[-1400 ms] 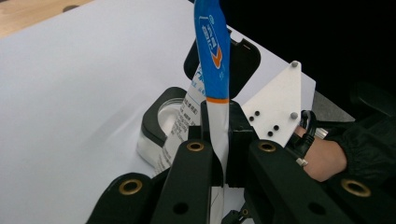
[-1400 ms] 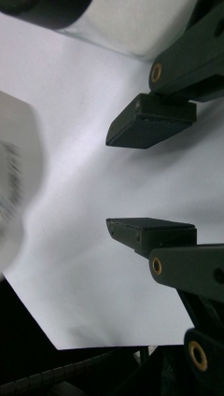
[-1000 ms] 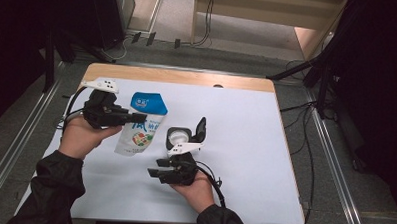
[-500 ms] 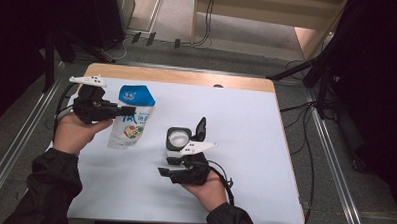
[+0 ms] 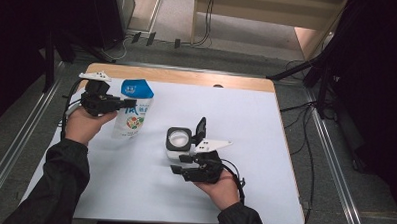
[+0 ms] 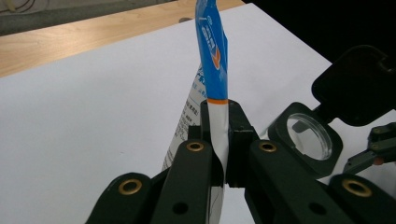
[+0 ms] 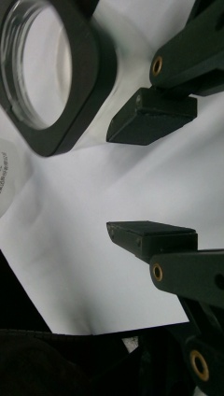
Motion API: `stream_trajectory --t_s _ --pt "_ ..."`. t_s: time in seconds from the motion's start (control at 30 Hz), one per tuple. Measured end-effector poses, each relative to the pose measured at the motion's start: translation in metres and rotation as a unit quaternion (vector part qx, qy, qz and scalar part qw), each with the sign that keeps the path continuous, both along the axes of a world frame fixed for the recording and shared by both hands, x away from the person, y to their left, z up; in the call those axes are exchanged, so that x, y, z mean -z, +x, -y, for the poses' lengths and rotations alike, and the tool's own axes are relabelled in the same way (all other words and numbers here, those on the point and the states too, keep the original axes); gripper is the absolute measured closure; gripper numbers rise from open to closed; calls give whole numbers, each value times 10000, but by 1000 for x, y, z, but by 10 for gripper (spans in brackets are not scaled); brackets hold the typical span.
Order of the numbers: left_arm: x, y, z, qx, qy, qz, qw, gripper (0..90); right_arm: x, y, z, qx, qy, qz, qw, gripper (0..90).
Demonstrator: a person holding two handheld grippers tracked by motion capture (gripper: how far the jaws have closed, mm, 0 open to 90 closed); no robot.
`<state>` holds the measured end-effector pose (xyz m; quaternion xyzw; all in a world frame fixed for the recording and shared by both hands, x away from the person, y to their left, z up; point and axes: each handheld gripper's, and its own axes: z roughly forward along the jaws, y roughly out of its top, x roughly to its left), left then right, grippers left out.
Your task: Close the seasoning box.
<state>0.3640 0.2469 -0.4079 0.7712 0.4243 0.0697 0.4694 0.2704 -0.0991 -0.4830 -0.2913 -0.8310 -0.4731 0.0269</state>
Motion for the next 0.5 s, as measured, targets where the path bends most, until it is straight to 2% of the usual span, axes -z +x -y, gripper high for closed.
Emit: stream_trajectory --t_s 0.2,0.4,0.5 --pt "12 11 -1 -69 87 -63 9999 898 0 -1 12 174 -13 -21 9998 515" --pt "15 11 -4 16 21 -86 10000 892 -4 0 25 341 -40 35 9994 519" --pt "16 9 -4 15 139 -125 9998 885 -5 0 29 384 -67 62 9992 523"
